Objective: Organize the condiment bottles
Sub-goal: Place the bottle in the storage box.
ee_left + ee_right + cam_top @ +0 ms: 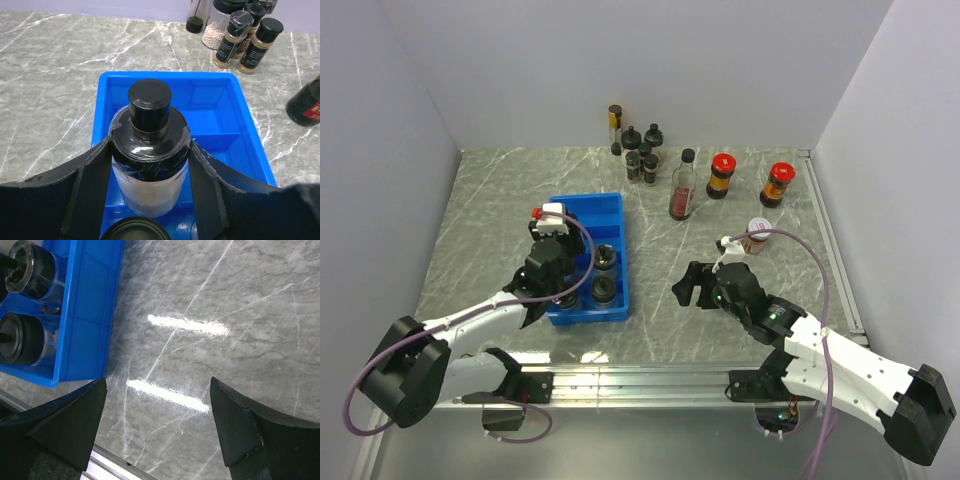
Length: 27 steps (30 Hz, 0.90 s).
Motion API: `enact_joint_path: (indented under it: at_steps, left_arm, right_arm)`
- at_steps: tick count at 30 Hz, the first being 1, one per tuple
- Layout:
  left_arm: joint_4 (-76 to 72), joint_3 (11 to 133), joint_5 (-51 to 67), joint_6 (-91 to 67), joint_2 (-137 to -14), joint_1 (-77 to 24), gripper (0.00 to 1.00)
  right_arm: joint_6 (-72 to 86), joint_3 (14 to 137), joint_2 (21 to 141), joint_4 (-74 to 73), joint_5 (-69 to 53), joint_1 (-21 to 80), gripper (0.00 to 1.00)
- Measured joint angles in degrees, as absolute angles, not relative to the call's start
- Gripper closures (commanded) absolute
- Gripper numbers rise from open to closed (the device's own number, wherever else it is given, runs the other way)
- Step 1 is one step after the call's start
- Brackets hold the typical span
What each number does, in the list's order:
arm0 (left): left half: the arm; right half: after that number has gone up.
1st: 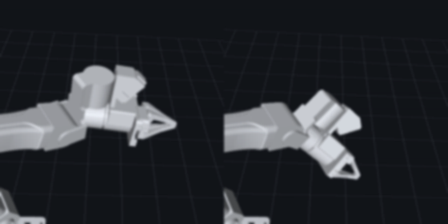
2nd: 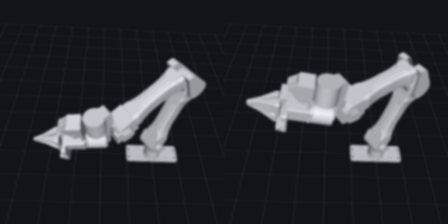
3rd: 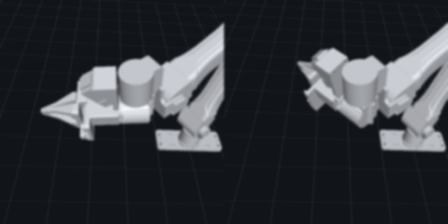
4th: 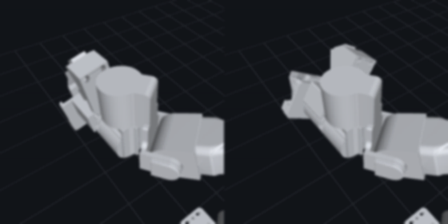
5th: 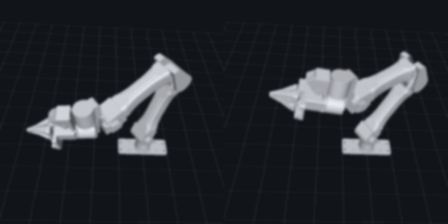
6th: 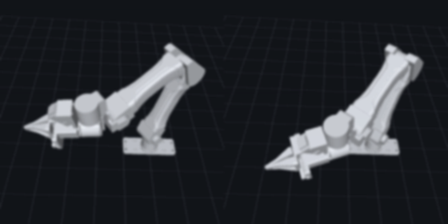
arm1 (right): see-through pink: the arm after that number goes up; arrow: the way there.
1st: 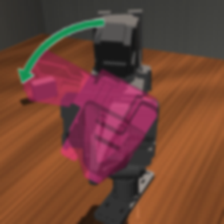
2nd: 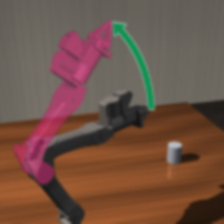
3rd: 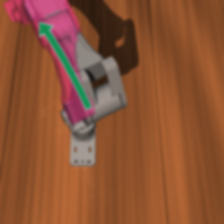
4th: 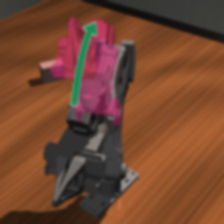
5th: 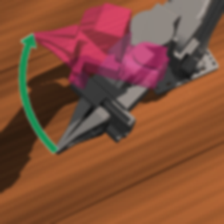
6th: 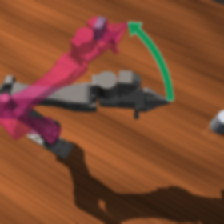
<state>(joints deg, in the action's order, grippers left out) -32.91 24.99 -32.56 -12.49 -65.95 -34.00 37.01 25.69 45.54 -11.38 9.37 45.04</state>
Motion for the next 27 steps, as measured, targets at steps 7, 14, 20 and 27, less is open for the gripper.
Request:
enact_joint_path:
  at_steps: [7, 14, 20, 27]
  left_arm:
    - [-36.3, 25.1, -34.1, -10.9, -68.8, -34.2, 1.00]
    - [-38.5, 25.8, -35.1, -9.3, -71.2, -34.2, 1.00]
    - [-40.7, 26.2, -35.9, -7.7, -73.0, -34.2, 1.00]
    - [-40.9, 26.3, -35.9, -7.2, -73.2, -34.2, 1.00]
  right_arm:
    - [37.0, 25.7, 45.5, -11.4, 9.4, 45.0, 0.10]
    - [37.0, 25.7, 45.5, -11.4, 9.4, 45.0, 0.10]
    - [37.0, 25.7, 45.5, -11.6, 9.5, 45.0, 0.10]
    - [37.0, 25.7, 45.6, -11.6, 9.6, 45.0, 0.10]
